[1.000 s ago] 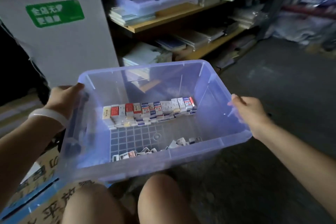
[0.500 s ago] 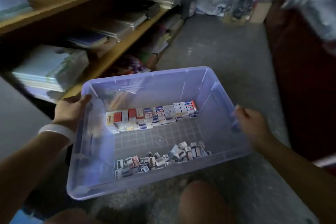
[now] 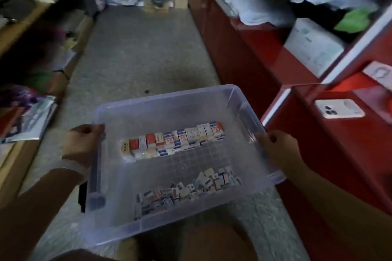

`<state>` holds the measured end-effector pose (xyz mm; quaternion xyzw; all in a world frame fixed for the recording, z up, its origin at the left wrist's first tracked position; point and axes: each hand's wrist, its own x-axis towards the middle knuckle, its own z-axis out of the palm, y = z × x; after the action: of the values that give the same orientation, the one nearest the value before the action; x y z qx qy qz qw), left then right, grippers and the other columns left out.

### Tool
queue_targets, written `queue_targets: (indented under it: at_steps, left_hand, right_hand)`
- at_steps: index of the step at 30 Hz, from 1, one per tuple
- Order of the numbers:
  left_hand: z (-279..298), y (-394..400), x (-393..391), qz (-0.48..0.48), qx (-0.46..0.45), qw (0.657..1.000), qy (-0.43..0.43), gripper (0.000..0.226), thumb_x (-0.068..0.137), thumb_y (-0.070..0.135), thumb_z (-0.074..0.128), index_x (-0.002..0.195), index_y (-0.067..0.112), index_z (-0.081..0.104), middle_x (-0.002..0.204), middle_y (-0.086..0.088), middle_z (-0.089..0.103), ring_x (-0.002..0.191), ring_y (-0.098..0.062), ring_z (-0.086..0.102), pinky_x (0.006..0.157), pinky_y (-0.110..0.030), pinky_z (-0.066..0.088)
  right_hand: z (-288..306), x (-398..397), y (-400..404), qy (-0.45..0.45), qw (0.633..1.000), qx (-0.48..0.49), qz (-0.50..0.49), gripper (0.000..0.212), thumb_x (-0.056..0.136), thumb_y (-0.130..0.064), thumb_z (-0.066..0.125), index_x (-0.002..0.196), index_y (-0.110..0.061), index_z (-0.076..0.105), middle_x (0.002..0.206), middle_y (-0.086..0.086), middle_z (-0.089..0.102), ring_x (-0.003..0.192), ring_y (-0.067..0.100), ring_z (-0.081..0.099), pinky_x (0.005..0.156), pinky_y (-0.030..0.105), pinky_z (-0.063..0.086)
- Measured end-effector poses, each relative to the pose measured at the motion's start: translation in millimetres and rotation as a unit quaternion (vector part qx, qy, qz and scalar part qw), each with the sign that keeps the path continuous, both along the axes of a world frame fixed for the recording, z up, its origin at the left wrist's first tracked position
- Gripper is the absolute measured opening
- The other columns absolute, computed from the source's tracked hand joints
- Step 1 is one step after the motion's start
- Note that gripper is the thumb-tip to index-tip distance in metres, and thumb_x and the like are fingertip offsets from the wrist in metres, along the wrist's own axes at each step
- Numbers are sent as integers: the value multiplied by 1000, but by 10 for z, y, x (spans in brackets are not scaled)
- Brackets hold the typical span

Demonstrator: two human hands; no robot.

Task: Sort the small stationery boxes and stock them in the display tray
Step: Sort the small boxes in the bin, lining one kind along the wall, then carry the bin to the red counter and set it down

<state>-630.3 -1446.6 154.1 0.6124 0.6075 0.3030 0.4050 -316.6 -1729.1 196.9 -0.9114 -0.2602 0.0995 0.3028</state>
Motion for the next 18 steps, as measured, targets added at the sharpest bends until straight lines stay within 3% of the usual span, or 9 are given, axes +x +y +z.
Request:
queue_targets:
  at_steps: [3,6,10,13,16,18]
  left_hand:
    - [-327,-146,463,-19,-1,1000,24,28,86,31,61,89,5,70,81,-14,65,76,-26,58,76,-43,50]
    - [-634,-458,903,-41,-24,998,36,21,88,22,61,77,4,66,72,-14,61,68,-27,56,63,-36,46]
    - [-1093,-757,1312,-66,-30,994,78,23,87,21,62,73,3,65,68,-16,60,68,-29,57,67,-41,47]
    - [-1435,-916,1508,-83,-50,992,83,27,86,17,61,66,-1,58,60,-12,51,57,-23,47,57,-32,40]
    - [-1691,-1052,1631,-76,-64,992,84,28,85,15,61,61,4,52,60,-11,47,58,-21,44,59,-32,36]
    - [-1792,-1115,1693,-78,-59,990,101,24,86,15,61,68,0,58,66,-13,53,65,-23,49,62,-33,37]
  right_hand:
    - [-386,321,-348,14,998,-45,-29,31,88,-30,62,64,-16,50,53,-8,52,50,4,47,46,18,30]
    - [-702,570,-653,55,988,-133,-54,16,89,-27,60,85,-11,57,67,-1,56,61,17,51,56,27,34]
    - [-1109,782,-1042,93,971,-201,-84,25,91,-28,57,104,-6,56,94,12,61,86,30,58,69,30,39]
    - [-1368,883,-1260,114,959,-240,-98,30,94,-30,52,113,-8,55,110,13,61,103,32,58,80,32,42]
    - [-1622,1023,-1424,140,956,-254,-50,31,94,-22,52,119,-3,52,117,17,58,107,33,55,77,30,37]
    - [-1766,1084,-1506,134,957,-255,-15,31,94,-16,52,120,1,51,118,20,57,107,33,55,72,30,32]
